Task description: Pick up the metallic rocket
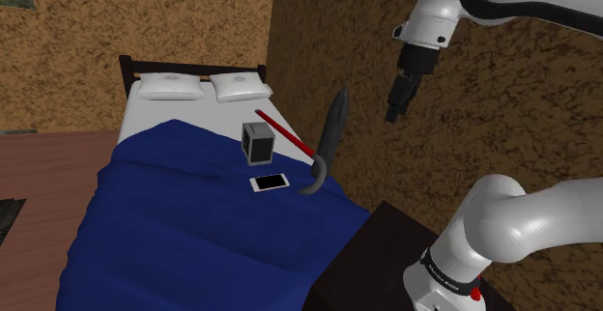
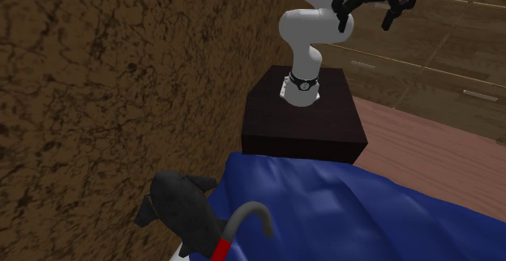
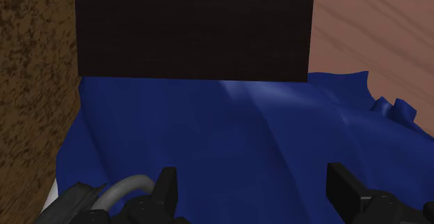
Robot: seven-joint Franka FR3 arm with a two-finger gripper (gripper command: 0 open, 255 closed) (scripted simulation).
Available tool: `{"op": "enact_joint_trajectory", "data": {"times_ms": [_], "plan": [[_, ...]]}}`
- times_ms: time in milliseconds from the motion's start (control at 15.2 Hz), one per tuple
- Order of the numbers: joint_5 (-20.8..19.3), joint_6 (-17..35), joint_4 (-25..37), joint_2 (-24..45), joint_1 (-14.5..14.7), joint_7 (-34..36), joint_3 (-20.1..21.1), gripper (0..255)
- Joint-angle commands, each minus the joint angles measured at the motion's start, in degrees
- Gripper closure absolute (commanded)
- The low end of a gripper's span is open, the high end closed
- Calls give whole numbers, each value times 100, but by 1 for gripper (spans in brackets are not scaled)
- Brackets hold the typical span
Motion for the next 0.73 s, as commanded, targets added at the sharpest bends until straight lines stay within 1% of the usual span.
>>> {"op": "enact_joint_trajectory", "data": {"times_ms": [0, 330, 660], "plan": [[0, 0, 0, 0, 0, 0, 0, 0], [-198, 1463, -816, 6, -331, 498, 220, 0], [-455, 2963, -1423, 276, -724, 1072, 441, 0]]}}
